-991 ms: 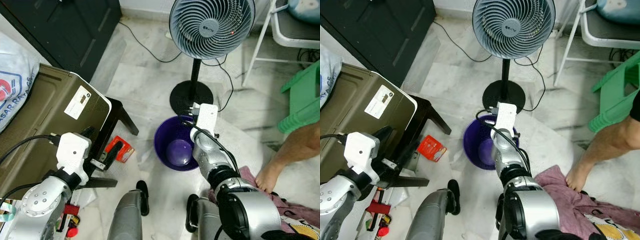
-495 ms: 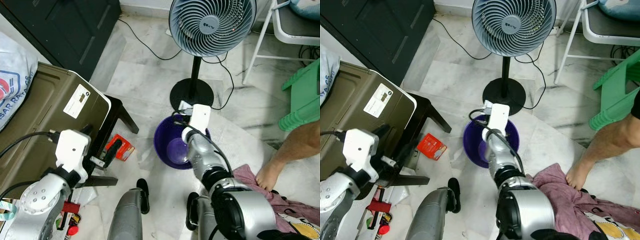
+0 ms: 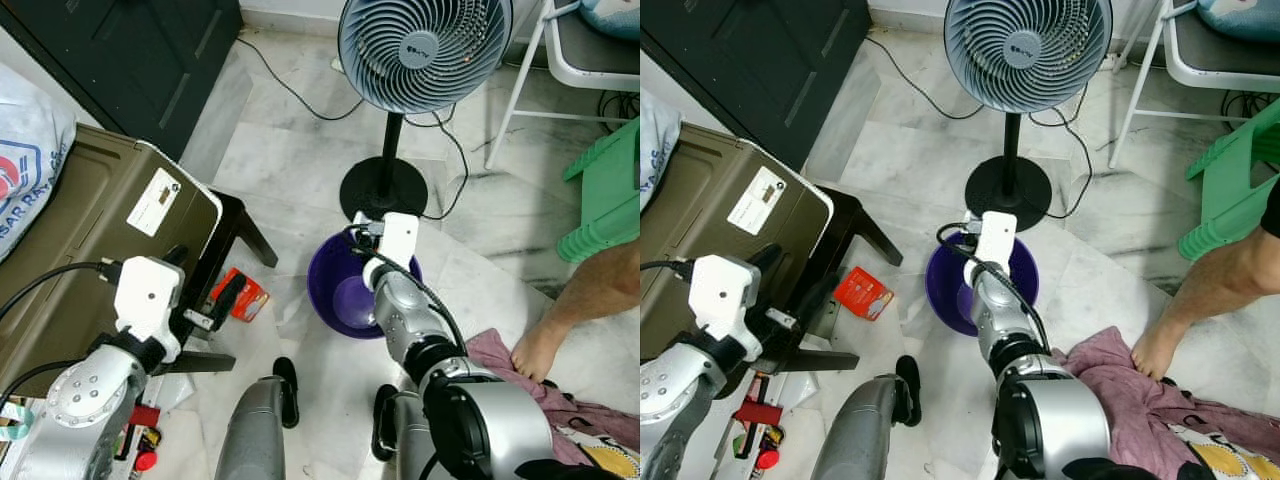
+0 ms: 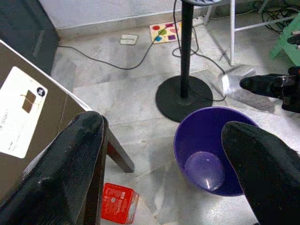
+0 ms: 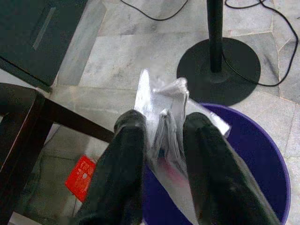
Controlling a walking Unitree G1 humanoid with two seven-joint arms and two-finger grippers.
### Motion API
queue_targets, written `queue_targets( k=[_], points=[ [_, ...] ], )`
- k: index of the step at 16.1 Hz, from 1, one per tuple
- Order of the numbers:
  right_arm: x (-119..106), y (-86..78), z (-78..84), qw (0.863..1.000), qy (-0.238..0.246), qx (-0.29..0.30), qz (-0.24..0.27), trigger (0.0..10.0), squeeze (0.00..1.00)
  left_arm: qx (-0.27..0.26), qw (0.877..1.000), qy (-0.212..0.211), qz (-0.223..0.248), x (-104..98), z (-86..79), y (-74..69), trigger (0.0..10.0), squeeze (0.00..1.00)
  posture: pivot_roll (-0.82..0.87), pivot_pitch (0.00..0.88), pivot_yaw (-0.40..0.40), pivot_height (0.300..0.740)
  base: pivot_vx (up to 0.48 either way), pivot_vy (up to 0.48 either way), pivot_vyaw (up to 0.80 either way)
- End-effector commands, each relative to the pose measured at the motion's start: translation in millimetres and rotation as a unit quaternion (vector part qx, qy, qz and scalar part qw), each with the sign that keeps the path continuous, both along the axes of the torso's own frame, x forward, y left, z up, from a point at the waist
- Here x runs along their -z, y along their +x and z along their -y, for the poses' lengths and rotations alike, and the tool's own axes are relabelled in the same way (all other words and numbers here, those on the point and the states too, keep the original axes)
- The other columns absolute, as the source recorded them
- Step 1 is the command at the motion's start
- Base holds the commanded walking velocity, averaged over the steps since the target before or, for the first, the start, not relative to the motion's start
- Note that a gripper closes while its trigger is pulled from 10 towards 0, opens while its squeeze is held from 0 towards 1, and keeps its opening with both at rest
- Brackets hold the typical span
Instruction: Clean up the room
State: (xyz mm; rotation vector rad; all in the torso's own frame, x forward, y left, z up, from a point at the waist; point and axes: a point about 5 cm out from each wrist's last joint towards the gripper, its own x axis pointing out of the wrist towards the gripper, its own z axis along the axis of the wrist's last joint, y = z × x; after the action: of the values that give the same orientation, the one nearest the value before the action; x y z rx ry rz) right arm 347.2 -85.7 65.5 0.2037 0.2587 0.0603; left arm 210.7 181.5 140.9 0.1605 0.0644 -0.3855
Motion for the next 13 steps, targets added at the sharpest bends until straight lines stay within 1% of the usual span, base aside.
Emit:
queue_targets(
  k=[1,3,6,8,9,10,12,13],
  points=[
    [5.1,-3.3,-2.6,1.0,0.01,0.003,-0.012,10.0,1.0,-0.008,1.0,0.007,-0.012,6.2,-1.7,-2.0,10.0,0.0,0.25,0.342,0.128,0.74,0.0,0.0,0.0],
    [4.3,-1.6,2.0,1.0,0.012,0.014,-0.014,10.0,1.0,-0.01,1.0,0.005,-0.01,6.0,-0.9,0.4,10.0,0.0,0.26,0.33,0.126,0.74,0.0,0.0,0.0],
    [1.3,0.6,1.2,1.0,0.01,0.011,-0.01,10.0,1.0,-0.014,1.0,0.007,-0.006,5.4,-1.4,2.0,10.0,0.0,0.26,0.32,0.124,0.74,0.0,0.0,0.0],
    [-3.2,3.2,-0.5,1.0,0.006,0.005,-0.001,10.0,1.0,-0.016,1.0,0.006,-0.002,5.2,-0.3,5.6,10.0,0.0,0.25,0.309,0.123,0.74,0.0,0.0,0.0],
    [-5.7,4.5,-1.5,1.0,0.011,0.001,0.004,10.0,1.0,-0.015,1.0,0.003,0.001,5.2,1.4,7.6,10.0,0.0,0.24,0.298,0.119,0.74,0.0,0.0,0.0],
    [-10.5,5.8,-4.0,1.0,0.019,-0.013,0.022,10.0,1.0,-0.012,1.0,-0.003,0.007,5.1,5.4,11.6,10.0,0.0,0.22,0.285,0.114,0.74,0.0,0.0,0.0],
    [-10.3,3.6,-4.8,0.999,0.001,-0.03,0.031,10.0,1.0,-0.008,1.0,-0.018,0.018,4.0,13.5,19.4,10.0,0.0,0.19,0.265,0.102,0.74,0.0,0.0,0.0],
    [-13.5,1.3,-1.6,0.997,-0.023,-0.039,0.06,10.0,1.0,-0.007,0.999,-0.029,0.027,2.7,19.7,25.7,10.0,0.0,0.16,0.244,0.087,0.74,0.0,0.0,0.0]
  ],
)
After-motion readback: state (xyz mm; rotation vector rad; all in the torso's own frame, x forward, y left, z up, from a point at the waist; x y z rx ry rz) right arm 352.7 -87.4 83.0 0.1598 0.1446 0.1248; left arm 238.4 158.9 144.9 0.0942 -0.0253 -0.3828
